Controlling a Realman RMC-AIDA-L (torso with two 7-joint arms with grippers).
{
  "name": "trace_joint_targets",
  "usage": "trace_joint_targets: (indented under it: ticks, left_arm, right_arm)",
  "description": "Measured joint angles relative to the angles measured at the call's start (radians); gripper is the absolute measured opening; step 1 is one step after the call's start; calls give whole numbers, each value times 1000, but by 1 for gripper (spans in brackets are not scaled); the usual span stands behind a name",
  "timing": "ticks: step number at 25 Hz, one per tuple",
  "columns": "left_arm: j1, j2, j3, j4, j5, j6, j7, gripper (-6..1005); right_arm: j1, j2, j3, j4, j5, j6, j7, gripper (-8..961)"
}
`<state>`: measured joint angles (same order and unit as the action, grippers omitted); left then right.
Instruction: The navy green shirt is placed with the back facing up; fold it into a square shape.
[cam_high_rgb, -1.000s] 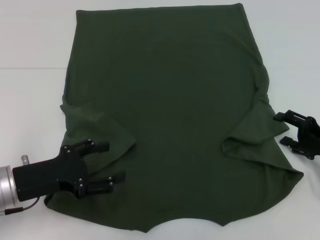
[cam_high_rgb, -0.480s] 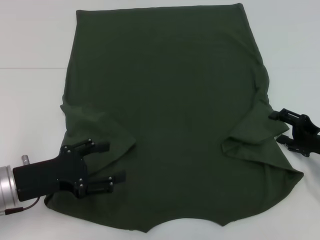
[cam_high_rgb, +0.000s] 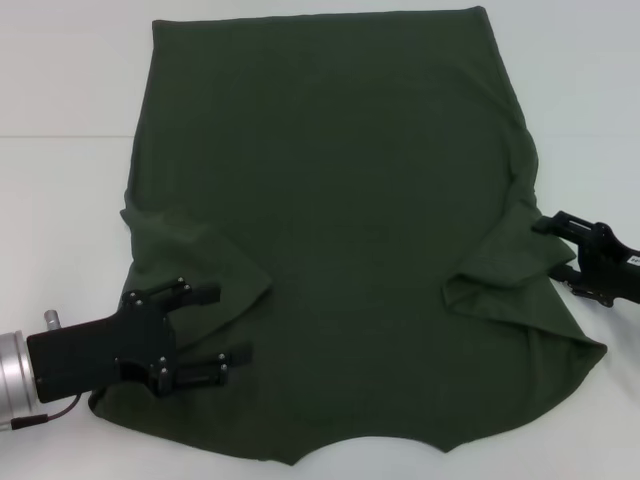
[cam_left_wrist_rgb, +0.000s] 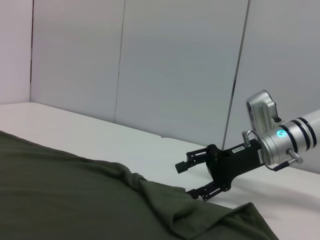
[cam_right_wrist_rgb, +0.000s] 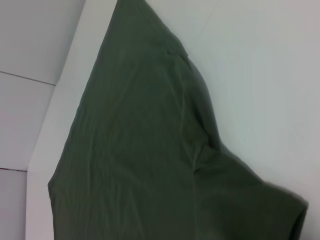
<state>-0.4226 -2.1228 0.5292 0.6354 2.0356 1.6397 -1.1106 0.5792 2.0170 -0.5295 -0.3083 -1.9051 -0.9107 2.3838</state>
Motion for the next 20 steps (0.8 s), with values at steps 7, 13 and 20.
trace_joint_targets:
  ticks: [7, 13, 20]
  left_arm:
    - [0, -2, 0, -2, 0, 0, 0, 884]
    - [2, -2, 0, -1, 0, 4, 0, 884]
    - [4, -4, 0, 2, 0, 7, 0, 883]
  right_arm:
    - [9, 5, 2, 0, 3, 14, -5, 858]
    - [11, 14, 10, -10, 8, 21, -8, 856]
    - [25, 17, 10, -12, 9, 29, -9, 857]
